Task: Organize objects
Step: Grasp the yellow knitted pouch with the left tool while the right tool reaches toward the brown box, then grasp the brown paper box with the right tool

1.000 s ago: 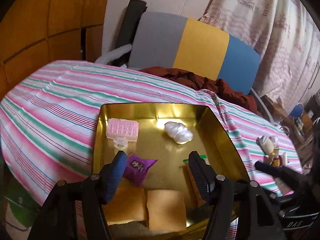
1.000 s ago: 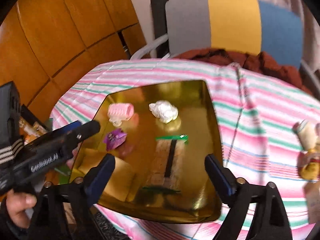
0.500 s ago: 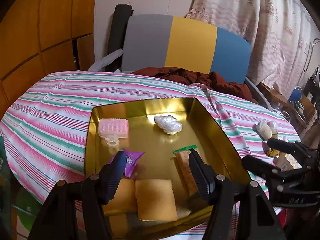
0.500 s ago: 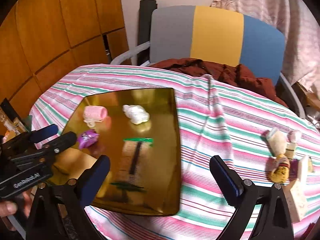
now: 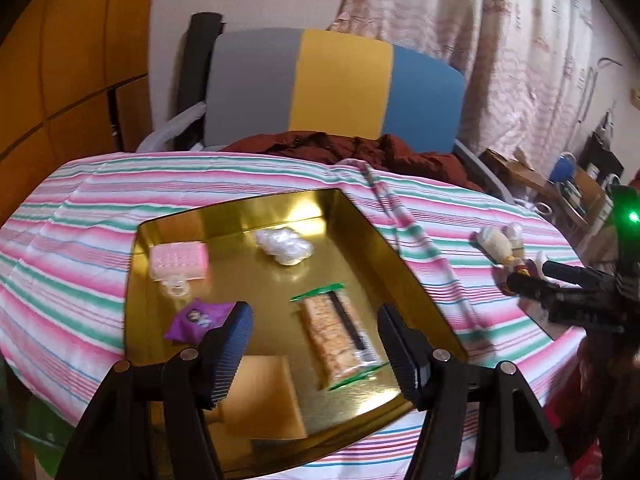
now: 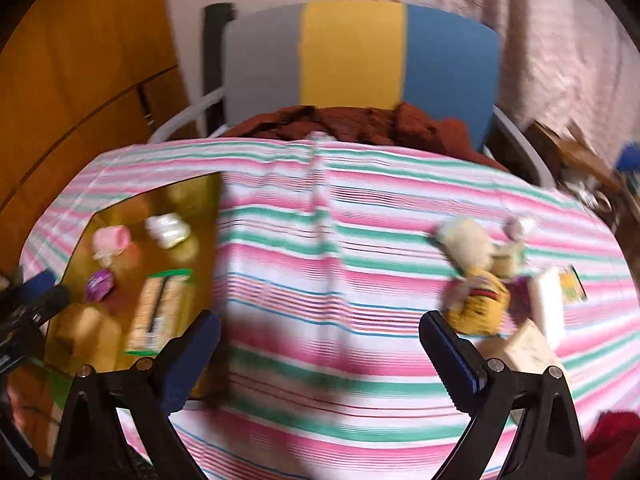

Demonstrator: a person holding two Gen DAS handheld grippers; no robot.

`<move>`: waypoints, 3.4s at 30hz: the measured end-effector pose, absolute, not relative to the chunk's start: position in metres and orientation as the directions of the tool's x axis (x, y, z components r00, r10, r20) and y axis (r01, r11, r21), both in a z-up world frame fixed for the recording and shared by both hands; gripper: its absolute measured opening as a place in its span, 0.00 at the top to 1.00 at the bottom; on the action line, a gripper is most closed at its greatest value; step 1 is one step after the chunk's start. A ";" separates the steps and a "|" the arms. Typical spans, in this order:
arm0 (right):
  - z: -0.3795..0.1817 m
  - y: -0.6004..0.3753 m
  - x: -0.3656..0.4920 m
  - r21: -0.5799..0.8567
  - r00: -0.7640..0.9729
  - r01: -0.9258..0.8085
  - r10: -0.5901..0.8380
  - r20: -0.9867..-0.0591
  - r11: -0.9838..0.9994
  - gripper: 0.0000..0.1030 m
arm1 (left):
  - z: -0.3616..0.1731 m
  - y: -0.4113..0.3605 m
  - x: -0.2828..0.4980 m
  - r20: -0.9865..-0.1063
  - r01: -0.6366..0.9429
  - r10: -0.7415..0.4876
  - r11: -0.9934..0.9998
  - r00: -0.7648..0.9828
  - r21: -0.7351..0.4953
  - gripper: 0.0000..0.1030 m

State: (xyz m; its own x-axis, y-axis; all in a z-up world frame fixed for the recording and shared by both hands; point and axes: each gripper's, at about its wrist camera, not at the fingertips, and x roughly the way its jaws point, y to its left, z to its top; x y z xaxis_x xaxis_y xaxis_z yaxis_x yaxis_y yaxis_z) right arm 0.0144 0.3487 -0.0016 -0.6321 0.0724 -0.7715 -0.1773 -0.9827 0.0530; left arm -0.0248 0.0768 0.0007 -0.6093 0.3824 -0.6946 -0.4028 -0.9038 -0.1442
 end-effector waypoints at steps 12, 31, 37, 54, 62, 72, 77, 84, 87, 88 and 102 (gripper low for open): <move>-0.018 0.544 0.089 0.348 -0.636 -0.662 0.252 -0.729 -0.664 0.00 | -0.002 0.147 -0.013 -0.721 -0.578 0.486 -0.803 -0.494 -0.145 0.36; -0.044 0.572 0.107 0.467 -0.619 -0.726 0.183 -0.764 -0.505 0.00 | -0.043 0.306 -0.027 -0.801 -0.726 0.563 -0.636 -0.203 -0.263 0.37; -0.046 0.574 0.108 0.490 -0.626 -0.725 0.168 -0.761 -0.483 0.00 | -0.051 0.362 -0.045 -0.778 -0.724 0.616 -0.591 -0.121 -0.355 0.37; -0.053 0.575 0.098 0.515 -0.643 -0.701 0.123 -0.756 -0.493 0.00 | -0.104 0.438 -0.072 -0.803 -0.716 0.595 -0.576 -0.037 -0.394 0.51; -0.058 0.573 0.088 0.473 -0.602 -0.711 0.102 -0.792 -0.520 0.00 | -0.095 0.400 -0.057 -0.803 -0.745 0.587 -0.580 -0.104 -0.328 0.62; -0.077 0.554 0.057 0.353 -0.474 -0.692 0.027 -0.880 -0.629 0.00 | -0.089 0.319 -0.027 -0.805 -0.735 0.567 -0.619 -0.174 -0.277 0.63; -0.091 0.518 0.027 0.354 -0.415 -0.545 -0.123 -0.902 -0.760 0.00 | -0.084 0.290 -0.017 -0.793 -0.736 0.580 -0.617 -0.186 -0.279 0.65; -0.096 0.499 0.017 0.358 -0.391 -0.463 -0.176 -0.904 -0.811 0.00 | -0.063 0.266 -0.002 -0.758 -0.750 0.614 -0.603 -0.219 -0.272 0.65; -0.090 0.506 0.019 0.384 -0.436 -0.473 -0.167 -0.884 -0.793 0.00 | -0.054 0.255 0.003 -0.741 -0.750 0.631 -0.599 -0.228 -0.279 0.65; -0.088 0.506 0.021 0.389 -0.447 -0.477 -0.164 -0.880 -0.788 0.00 | -0.051 0.250 0.004 -0.734 -0.749 0.638 -0.599 -0.232 -0.284 0.65; -0.089 0.502 0.018 0.345 -0.412 -0.472 -0.143 -0.900 -0.811 0.00 | -0.029 0.202 0.019 -0.693 -0.717 0.669 -0.620 -0.270 -0.319 0.65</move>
